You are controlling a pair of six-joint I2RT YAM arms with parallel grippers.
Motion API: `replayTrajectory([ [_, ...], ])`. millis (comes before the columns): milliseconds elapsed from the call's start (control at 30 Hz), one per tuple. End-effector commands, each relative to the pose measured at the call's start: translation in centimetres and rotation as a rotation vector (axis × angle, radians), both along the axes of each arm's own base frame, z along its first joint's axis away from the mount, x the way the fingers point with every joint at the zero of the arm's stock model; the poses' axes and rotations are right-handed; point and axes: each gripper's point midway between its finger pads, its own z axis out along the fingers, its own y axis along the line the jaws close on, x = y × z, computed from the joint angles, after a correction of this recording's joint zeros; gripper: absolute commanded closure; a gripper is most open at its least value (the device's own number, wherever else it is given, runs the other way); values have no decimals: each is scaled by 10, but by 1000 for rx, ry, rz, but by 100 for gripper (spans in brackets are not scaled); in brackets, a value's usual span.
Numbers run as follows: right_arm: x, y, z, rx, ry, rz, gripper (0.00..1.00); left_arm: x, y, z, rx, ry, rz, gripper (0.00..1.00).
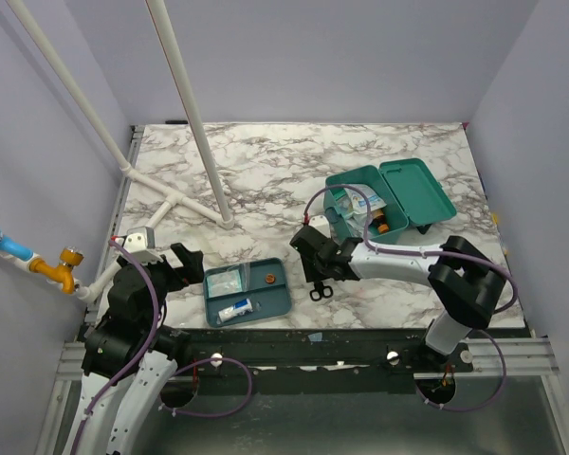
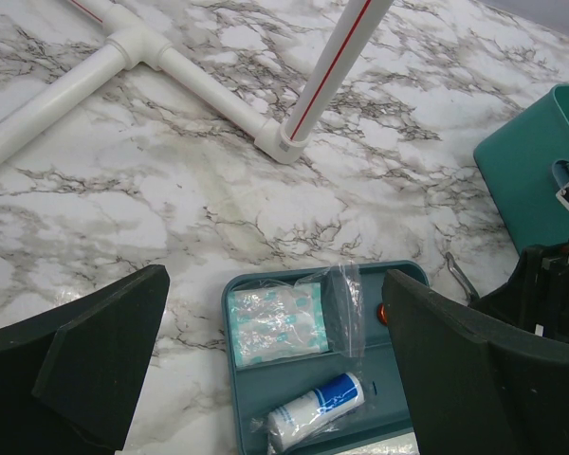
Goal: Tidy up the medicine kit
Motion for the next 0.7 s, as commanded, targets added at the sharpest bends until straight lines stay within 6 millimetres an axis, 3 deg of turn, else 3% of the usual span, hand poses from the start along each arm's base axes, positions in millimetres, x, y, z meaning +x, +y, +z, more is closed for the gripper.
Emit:
replayTrajectory([
  [0, 11, 5, -1, -29, -46, -9, 53, 1, -3, 1, 2, -10, -17, 2],
  [233, 15, 3, -8, -67, -54, -6, 55, 2, -4, 2, 1, -10, -22, 2],
  [400, 15, 4, -17, -81, -38, 1, 61, 2, -3, 2, 1, -11, -20, 1],
  [667, 9, 0, -26, -88, -19, 6, 84, 2, -5, 0, 3, -4, -26, 1],
])
